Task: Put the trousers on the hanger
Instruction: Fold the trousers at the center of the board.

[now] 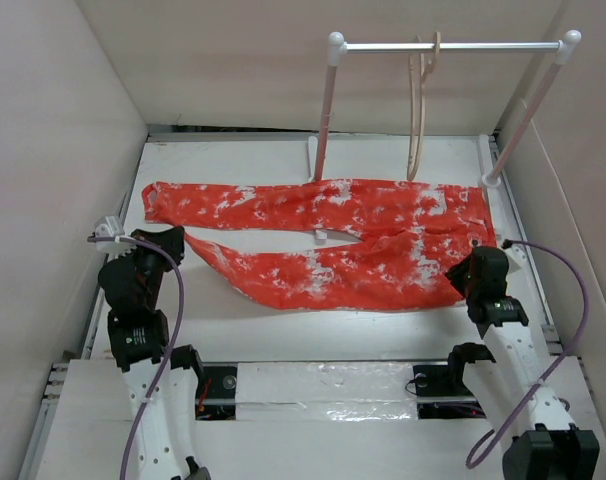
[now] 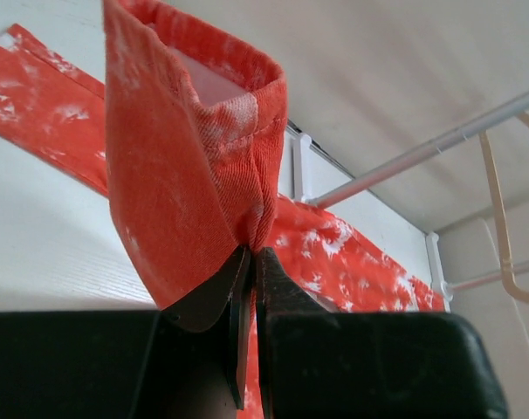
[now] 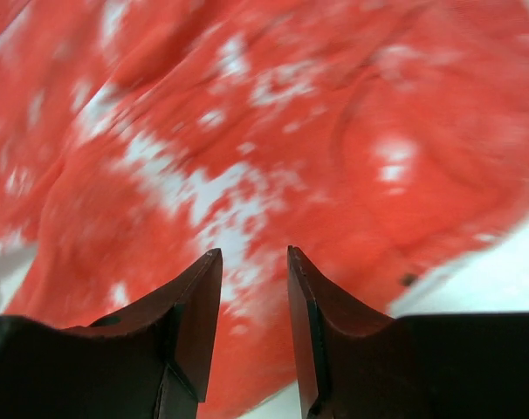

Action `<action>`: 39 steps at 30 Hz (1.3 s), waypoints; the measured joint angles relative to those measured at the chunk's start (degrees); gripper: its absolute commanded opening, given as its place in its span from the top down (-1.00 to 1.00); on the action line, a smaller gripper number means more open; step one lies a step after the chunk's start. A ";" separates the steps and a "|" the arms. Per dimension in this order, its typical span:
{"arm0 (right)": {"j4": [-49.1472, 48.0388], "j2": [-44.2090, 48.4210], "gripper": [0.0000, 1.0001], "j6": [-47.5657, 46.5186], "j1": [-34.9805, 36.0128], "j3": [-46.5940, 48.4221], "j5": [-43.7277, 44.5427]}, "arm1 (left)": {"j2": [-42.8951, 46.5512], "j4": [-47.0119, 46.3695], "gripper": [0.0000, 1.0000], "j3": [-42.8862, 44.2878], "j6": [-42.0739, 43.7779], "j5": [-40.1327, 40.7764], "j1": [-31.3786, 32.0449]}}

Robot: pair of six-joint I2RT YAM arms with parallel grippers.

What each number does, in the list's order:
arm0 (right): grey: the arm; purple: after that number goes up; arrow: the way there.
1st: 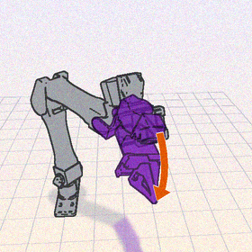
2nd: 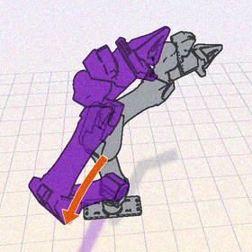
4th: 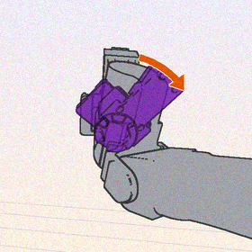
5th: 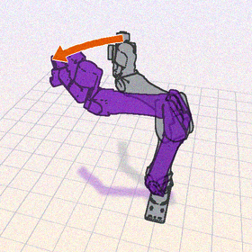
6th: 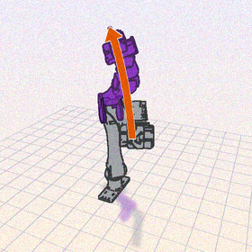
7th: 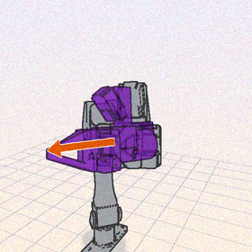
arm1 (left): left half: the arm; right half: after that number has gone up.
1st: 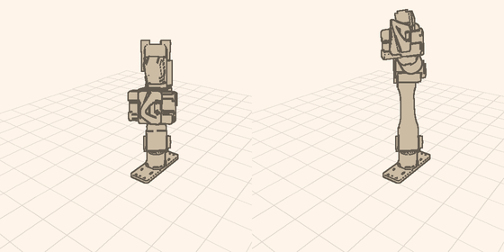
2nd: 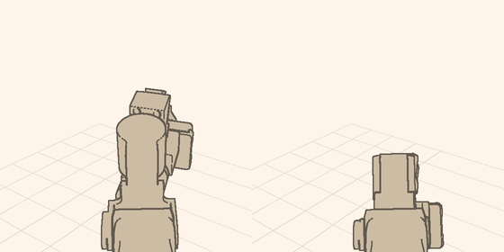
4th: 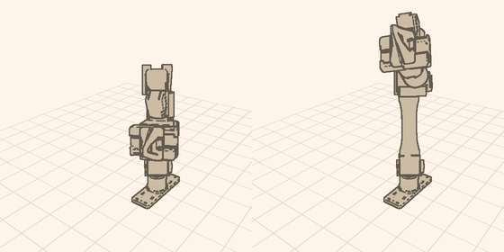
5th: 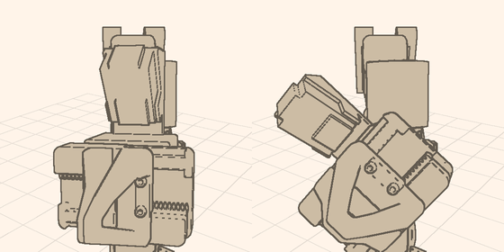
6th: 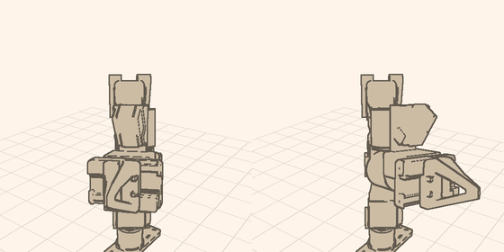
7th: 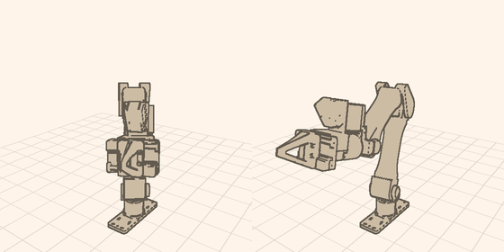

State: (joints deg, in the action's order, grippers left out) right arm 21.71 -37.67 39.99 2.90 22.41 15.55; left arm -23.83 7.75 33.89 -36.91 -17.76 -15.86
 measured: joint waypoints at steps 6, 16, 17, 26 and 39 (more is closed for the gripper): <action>6.84 -1.81 0.10 7.85 -12.76 1.90 4.96 | 0.00 -0.22 1.00 0.00 1.16 -3.04 3.30; 17.70 -17.73 0.00 18.36 -18.67 9.38 8.46 | -0.07 2.99 1.00 2.97 1.18 2.91 10.54; 17.81 -20.68 0.03 18.73 -18.80 10.73 8.39 | -0.07 3.26 1.00 3.67 1.22 3.56 10.75; 16.09 -30.86 0.94 17.33 -20.92 11.69 6.88 | -0.42 3.41 1.00 5.14 1.31 6.91 10.82; 22.23 -12.24 1.00 6.49 -20.81 20.17 13.66 | -1.55 3.63 1.00 5.70 1.22 10.45 9.99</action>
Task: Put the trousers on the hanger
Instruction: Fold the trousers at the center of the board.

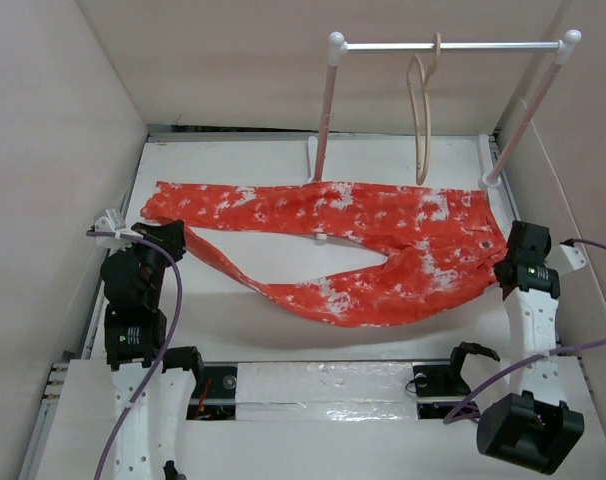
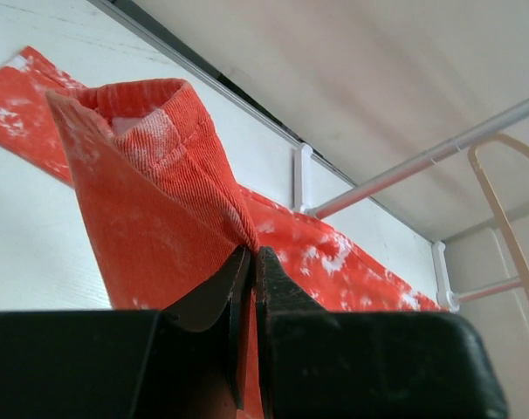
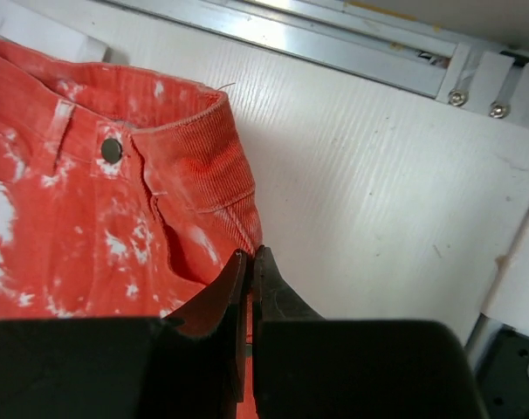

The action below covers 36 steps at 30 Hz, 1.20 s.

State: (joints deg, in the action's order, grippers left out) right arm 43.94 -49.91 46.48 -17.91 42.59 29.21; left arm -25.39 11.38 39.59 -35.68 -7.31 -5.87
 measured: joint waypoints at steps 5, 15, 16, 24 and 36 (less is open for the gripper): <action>6.93 -0.28 1.00 -1.33 0.44 5.05 -2.38 | -1.84 0.48 1.00 1.25 0.02 3.48 0.00; 15.91 -3.50 1.00 -9.09 0.85 24.52 -5.14 | -9.40 1.97 1.00 3.80 -0.13 8.20 0.00; 15.96 -3.98 1.00 -10.01 0.72 24.44 -5.09 | -10.36 2.56 1.00 4.48 -0.09 8.68 -0.07; 9.73 -11.13 1.00 -13.92 0.79 19.91 -8.04 | -14.99 4.85 1.00 5.97 -0.79 15.23 -0.81; -5.55 -16.85 1.00 -12.66 3.39 23.58 -13.86 | -28.28 10.84 1.00 11.56 -6.75 30.60 -1.01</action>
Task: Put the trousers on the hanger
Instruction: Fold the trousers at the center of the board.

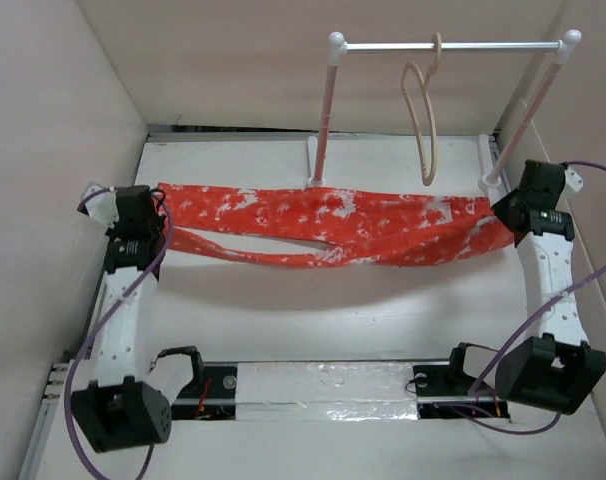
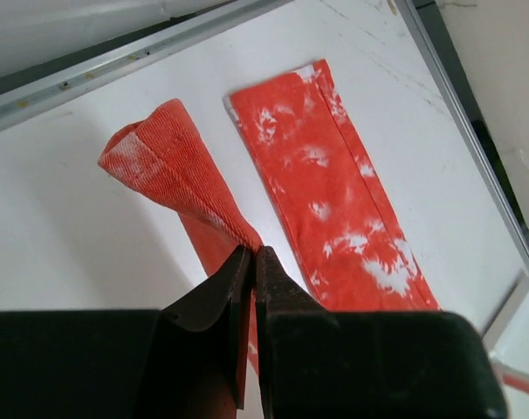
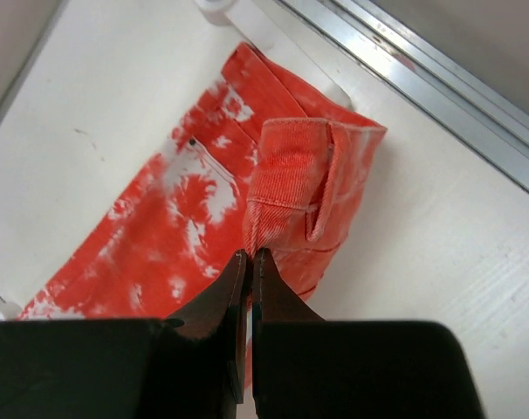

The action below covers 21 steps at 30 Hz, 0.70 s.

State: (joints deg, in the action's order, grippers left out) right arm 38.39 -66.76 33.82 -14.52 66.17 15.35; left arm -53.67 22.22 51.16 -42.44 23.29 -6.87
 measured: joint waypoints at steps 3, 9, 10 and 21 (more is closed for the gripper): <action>-3.04 -3.19 1.00 -0.02 0.00 0.26 0.09 | -6.93 0.63 1.00 5.09 -1.64 1.88 0.00; -7.50 -9.49 1.00 -0.57 -0.02 0.35 0.22 | -17.59 2.03 1.00 12.13 -2.34 6.19 0.02; -8.15 -9.64 1.00 -0.61 -0.07 0.24 0.13 | -19.10 2.05 1.00 12.85 -2.19 6.95 0.02; -13.33 -15.78 1.00 -0.74 1.14 0.55 -3.74 | -30.49 3.76 1.00 17.86 1.86 3.21 -6.10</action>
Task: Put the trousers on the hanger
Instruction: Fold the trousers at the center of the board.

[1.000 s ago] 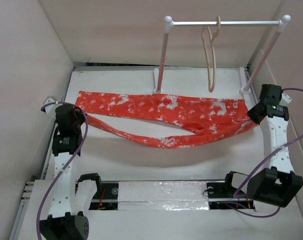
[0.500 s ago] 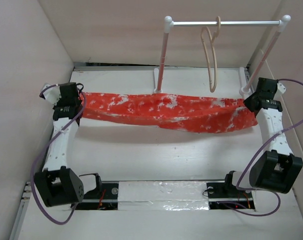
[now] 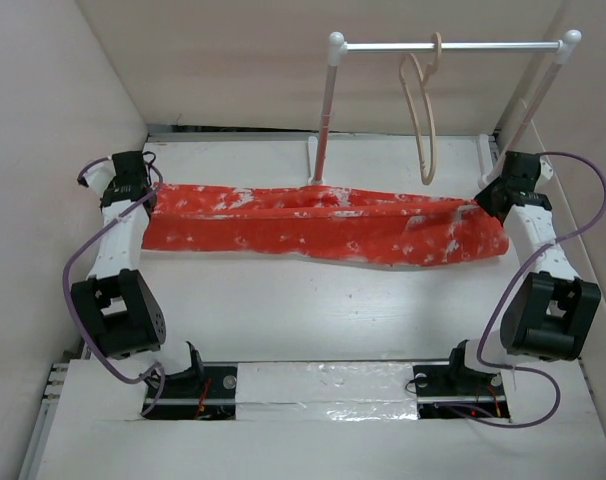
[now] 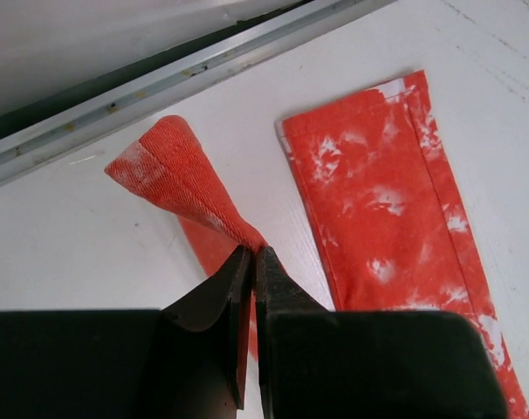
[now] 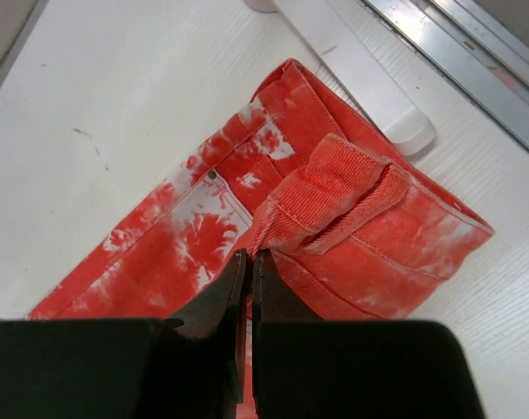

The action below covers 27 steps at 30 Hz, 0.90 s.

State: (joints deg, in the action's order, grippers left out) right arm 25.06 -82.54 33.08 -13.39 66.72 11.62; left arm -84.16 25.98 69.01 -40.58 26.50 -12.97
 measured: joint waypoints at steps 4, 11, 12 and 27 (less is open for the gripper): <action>-0.76 -2.45 1.00 -0.22 0.37 0.35 -0.11 | -4.15 0.33 1.00 5.03 1.01 -0.85 0.02; -2.71 -5.99 1.00 -0.35 0.98 1.55 -0.48 | -10.78 0.33 1.00 13.40 2.91 -0.63 1.31; -2.86 -6.78 1.00 -0.35 1.01 2.08 -0.48 | -12.39 -0.24 1.00 14.84 3.50 -0.42 1.79; -3.43 -19.58 1.00 -0.31 1.05 11.10 -1.16 | -35.69 -0.68 0.91 33.75 6.47 -1.16 4.55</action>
State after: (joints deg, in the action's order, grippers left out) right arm 21.63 -102.13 32.77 -12.34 77.82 10.46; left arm -119.85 25.30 102.76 -34.11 25.34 -8.43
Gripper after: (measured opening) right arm 0.037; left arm 0.025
